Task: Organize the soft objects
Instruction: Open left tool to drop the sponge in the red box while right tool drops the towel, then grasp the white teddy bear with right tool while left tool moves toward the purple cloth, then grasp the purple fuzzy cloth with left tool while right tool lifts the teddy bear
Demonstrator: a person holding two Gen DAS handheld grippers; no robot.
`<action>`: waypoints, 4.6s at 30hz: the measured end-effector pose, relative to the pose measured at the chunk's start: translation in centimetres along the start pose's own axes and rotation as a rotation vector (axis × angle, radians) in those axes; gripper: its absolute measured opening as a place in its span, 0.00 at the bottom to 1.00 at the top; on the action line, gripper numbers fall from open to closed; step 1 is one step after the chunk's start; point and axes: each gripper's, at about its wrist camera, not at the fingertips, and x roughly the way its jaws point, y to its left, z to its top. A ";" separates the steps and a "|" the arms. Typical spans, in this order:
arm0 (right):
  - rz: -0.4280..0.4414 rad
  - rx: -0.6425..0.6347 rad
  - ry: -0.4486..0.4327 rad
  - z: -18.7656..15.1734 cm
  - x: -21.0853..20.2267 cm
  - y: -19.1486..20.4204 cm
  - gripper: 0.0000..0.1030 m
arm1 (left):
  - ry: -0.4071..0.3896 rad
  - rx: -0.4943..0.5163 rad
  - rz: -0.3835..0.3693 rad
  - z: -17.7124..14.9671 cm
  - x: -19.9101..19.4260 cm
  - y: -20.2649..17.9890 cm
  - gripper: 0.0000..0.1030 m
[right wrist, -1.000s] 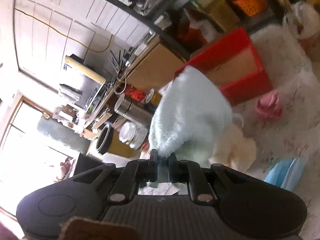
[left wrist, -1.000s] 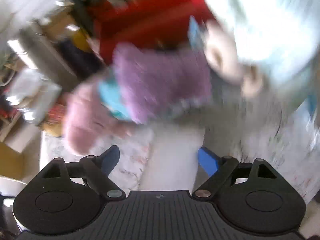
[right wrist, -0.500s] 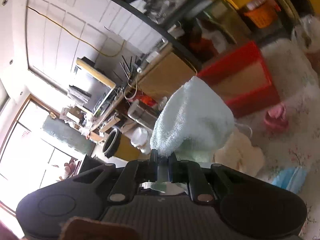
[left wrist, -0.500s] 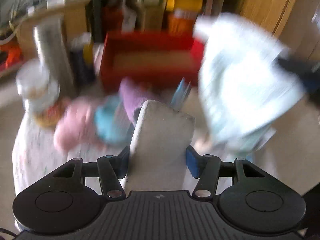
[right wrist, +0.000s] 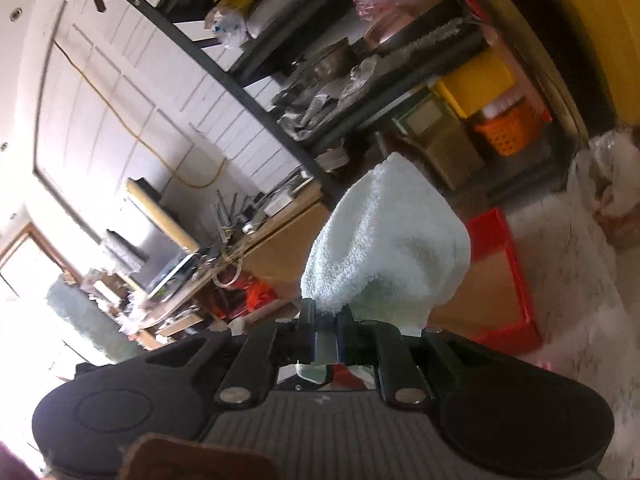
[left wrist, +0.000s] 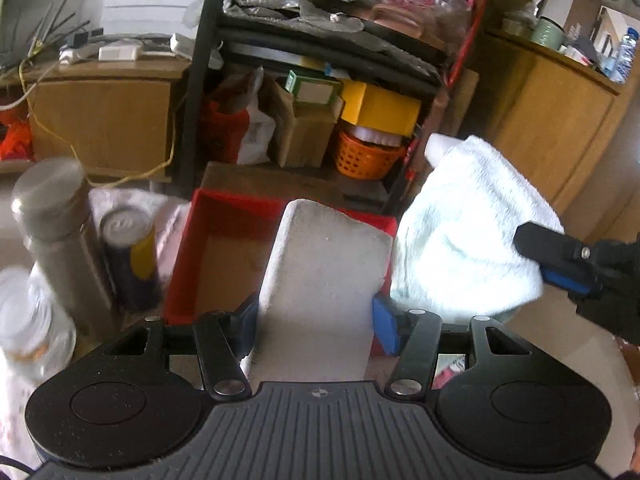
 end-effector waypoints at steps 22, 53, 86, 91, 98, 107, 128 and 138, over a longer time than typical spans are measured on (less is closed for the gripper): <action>-0.153 -0.034 0.012 3.8 9.6 -4.0 0.00 | 0.012 -0.103 0.070 4.8 8.0 2.3 0.61; -0.245 0.006 0.050 2.4 8.1 -5.5 0.25 | 0.085 -0.081 0.067 2.8 6.0 2.7 0.90; -0.249 -0.064 0.337 -5.7 4.2 -5.9 0.34 | 0.266 -0.118 -0.014 -3.4 2.2 3.5 0.90; -0.262 -0.057 0.347 -6.0 4.6 -5.9 0.40 | 0.303 -0.182 0.011 -4.0 2.3 5.4 0.90; -0.258 -0.059 0.376 -6.1 6.0 -5.5 0.41 | 0.289 -0.190 0.005 -4.0 1.6 6.2 0.89; -0.279 -0.252 0.499 -9.3 8.0 -4.1 0.49 | 0.283 -0.186 0.007 -4.2 0.5 6.4 0.89; -0.208 -0.127 0.484 -9.7 5.1 -5.5 0.36 | 0.345 -0.104 -0.019 -5.1 1.6 4.2 0.90; -0.157 -0.002 0.348 -6.3 0.8 -5.8 0.37 | 0.439 -0.246 -0.249 -7.5 2.2 4.1 0.88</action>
